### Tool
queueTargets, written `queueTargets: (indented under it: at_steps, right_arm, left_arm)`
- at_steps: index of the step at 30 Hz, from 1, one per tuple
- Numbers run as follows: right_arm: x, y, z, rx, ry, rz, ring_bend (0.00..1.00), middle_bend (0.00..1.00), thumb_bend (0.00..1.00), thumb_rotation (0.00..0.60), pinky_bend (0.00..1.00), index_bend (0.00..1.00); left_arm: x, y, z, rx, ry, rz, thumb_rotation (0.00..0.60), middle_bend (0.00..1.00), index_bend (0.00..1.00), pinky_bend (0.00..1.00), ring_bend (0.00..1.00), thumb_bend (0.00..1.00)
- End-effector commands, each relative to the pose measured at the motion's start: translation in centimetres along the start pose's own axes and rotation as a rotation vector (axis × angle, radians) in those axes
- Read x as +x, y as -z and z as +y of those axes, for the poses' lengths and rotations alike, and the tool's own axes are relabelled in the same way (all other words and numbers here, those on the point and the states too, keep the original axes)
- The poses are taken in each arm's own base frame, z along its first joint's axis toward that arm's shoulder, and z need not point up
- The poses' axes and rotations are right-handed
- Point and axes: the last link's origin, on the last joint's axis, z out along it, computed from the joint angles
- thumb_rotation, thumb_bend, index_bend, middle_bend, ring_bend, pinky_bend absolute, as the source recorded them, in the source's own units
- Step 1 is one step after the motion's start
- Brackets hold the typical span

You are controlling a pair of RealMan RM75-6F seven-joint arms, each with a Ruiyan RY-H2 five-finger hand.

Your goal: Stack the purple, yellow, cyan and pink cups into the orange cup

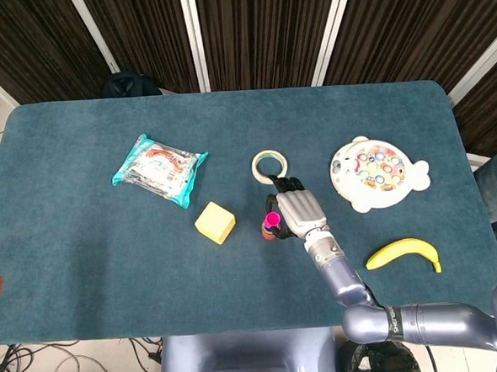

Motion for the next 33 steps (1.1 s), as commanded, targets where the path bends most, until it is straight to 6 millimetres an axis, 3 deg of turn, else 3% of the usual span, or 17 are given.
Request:
queueTargets:
  at_steps: [1, 27, 30, 33]
  right_arm:
    - [-0.1, 0.0, 0.1, -0.002, 0.000, 0.002, 0.08, 0.00, 0.40, 0.600, 0.07, 0.51]
    - [-1.2, -0.3, 0.9, -0.014, 0.010, -0.020, 0.08, 0.00, 0.40, 0.600, 0.07, 0.51]
    - [-1.4, -0.3, 0.9, -0.012, 0.014, -0.027, 0.08, 0.00, 0.40, 0.600, 0.07, 0.44]
    - [-1.6, -0.3, 0.8, -0.009, 0.017, -0.036, 0.08, 0.00, 0.40, 0.600, 0.07, 0.31]
  left_arm:
    - [0.0, 0.0, 0.0, 0.001, 0.000, -0.001, 0.600, 0.03, 0.04, 0.00, 0.00, 0.27]
    - [-0.1, 0.0, 0.0, -0.002, -0.004, -0.002, 0.600, 0.03, 0.04, 0.00, 0.00, 0.27]
    - [-0.1, 0.0, 0.0, -0.003, -0.004, -0.002, 0.600, 0.03, 0.03, 0.00, 0.00, 0.27]
    - [-0.1, 0.0, 0.0, -0.002, -0.003, -0.003, 0.600, 0.03, 0.03, 0.00, 0.00, 0.27]
